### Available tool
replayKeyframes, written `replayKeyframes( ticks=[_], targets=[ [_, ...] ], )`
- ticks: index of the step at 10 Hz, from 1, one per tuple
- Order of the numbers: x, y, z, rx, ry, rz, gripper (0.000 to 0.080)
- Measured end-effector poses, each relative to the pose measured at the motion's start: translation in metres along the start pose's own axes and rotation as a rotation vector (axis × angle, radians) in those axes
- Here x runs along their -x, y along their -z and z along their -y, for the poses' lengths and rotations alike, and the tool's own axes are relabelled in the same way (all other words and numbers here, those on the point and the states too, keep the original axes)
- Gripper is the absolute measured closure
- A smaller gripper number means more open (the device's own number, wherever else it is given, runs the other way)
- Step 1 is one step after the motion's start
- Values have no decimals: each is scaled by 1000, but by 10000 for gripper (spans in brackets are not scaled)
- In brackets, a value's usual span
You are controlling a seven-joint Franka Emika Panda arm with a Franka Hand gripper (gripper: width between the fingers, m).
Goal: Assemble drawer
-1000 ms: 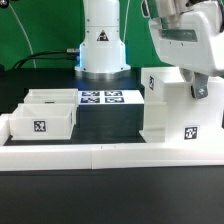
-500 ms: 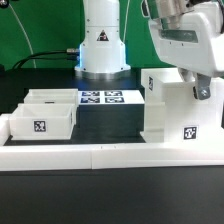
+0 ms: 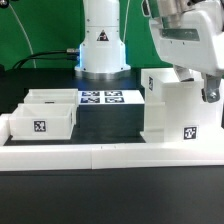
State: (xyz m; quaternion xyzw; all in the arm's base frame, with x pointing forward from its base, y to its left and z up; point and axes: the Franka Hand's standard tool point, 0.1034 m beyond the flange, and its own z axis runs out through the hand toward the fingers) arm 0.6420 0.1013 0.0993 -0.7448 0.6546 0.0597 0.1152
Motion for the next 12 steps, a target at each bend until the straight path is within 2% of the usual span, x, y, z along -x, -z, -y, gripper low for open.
replayKeyframes(
  ticks=[1, 5, 7, 9, 10, 12],
  targets=[
    [0, 2, -2, 1, 59, 2, 156],
    [10, 33, -46, 14, 248, 10, 150],
    [10, 32, -48, 17, 255, 13, 150],
    [9, 32, -49, 23, 378, 13, 150],
    [8, 33, -53, 56, 500, 21, 150],
    [3, 42, -59, 100, 765, 27, 150]
  ],
)
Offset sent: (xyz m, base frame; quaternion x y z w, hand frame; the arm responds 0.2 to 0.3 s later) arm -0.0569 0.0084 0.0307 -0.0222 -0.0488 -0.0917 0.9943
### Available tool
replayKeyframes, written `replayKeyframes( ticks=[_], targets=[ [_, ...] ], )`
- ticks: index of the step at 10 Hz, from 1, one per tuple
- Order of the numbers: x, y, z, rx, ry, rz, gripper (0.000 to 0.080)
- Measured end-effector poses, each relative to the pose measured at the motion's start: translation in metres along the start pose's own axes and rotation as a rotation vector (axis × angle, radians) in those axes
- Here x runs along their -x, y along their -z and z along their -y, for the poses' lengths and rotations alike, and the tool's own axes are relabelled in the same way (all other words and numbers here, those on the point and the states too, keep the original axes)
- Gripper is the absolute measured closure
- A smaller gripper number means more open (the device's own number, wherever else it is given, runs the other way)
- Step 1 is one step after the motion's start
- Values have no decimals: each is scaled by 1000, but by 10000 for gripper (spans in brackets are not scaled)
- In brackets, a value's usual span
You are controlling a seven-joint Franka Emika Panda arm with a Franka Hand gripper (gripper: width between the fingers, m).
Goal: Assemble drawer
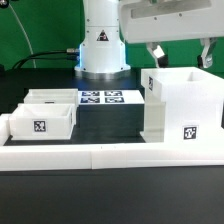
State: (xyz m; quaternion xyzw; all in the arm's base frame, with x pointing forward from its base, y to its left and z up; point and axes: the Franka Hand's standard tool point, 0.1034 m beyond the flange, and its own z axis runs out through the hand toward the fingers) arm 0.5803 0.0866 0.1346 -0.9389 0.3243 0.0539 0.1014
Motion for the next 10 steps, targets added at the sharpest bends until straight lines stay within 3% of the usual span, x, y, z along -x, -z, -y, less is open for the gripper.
replayKeyframes(
  ticks=[1, 3, 5, 6, 8, 10],
  targets=[
    [2, 4, -2, 19, 94, 2, 150],
    [2, 6, -11, 5, 194, -71, 150],
    [3, 4, -12, 16, 368, -60, 150],
    [2, 4, -15, 46, 448, -58, 150],
    [-9, 13, -35, 154, 612, -70, 150],
    [-24, 23, -66, 161, 568, -103, 150]
  ],
)
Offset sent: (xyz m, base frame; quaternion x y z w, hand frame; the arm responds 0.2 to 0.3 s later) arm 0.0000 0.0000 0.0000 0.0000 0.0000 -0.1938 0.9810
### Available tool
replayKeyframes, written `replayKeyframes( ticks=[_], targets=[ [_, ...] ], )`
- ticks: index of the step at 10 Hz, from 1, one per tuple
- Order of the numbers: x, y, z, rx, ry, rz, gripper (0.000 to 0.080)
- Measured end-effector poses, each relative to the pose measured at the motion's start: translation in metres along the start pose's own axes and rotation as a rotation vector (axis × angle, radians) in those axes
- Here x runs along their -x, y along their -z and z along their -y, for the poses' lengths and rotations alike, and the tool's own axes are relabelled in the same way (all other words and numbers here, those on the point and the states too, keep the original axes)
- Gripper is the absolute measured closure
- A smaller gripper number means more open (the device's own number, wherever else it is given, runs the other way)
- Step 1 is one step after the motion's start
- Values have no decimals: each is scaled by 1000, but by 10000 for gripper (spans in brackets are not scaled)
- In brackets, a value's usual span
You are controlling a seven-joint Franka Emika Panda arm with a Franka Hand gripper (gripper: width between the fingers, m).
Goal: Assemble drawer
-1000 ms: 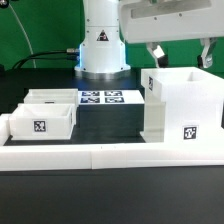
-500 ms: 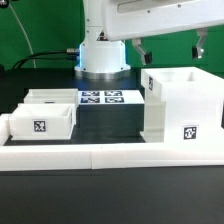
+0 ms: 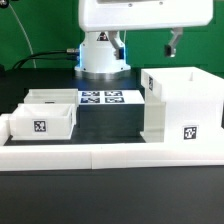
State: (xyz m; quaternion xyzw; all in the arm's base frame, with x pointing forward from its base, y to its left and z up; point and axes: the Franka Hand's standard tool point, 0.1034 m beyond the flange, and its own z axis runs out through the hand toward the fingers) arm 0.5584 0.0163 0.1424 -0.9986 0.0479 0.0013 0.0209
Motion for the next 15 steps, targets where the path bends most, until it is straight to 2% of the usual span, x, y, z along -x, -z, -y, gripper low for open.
replayKeyframes(
  ticks=[2, 3, 8, 9, 10, 12, 13, 15],
  targets=[
    [13, -5, -44, 17, -18, -14, 150],
    [16, -9, -55, 17, -28, -8, 150],
    [15, -9, -51, 14, -20, -8, 150],
    [12, -8, -50, 0, -7, 14, 150],
    [8, -12, -59, -5, 21, 3, 150],
    [15, -30, -78, 2, 41, 4, 150],
    [16, -38, -81, 0, 45, 5, 150],
    [17, -54, -88, 12, 52, -10, 150]
  ],
)
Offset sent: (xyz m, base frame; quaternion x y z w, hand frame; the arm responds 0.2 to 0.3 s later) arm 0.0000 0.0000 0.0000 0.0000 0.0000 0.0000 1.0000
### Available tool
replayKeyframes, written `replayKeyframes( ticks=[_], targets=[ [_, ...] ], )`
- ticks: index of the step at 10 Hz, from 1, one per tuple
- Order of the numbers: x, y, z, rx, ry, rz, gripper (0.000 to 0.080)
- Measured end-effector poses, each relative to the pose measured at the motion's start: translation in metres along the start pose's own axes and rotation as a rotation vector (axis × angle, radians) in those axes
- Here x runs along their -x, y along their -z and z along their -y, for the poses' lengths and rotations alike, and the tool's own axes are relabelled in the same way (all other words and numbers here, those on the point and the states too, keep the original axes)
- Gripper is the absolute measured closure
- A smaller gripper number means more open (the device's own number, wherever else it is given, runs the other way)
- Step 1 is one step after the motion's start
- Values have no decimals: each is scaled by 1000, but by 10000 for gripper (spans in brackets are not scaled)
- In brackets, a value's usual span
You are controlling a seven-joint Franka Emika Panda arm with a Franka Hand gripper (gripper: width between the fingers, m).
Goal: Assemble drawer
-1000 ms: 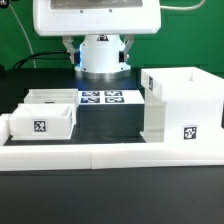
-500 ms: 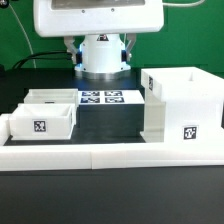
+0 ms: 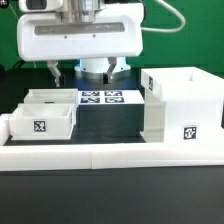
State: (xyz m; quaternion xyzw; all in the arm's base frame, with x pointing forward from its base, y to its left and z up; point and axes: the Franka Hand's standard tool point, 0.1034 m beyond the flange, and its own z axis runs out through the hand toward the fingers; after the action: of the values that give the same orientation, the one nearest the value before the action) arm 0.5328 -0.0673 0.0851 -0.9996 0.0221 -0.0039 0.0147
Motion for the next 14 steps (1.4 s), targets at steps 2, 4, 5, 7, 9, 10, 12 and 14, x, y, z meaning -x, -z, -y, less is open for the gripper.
replayKeyframes(
  ticks=[2, 4, 5, 7, 9, 10, 12, 14],
  targets=[
    [4, -14, -5, 8, 8, 1, 150],
    [8, -28, -11, 14, 24, 11, 150],
    [8, -27, -10, 14, 26, 10, 150],
    [8, -27, -10, 14, 26, 10, 150],
    [8, -27, -11, 12, 32, 12, 150],
    [10, -27, -21, -20, 50, 33, 150],
    [19, -37, -30, -24, 25, 36, 150],
    [30, -52, -29, -10, 14, 22, 150]
  ],
)
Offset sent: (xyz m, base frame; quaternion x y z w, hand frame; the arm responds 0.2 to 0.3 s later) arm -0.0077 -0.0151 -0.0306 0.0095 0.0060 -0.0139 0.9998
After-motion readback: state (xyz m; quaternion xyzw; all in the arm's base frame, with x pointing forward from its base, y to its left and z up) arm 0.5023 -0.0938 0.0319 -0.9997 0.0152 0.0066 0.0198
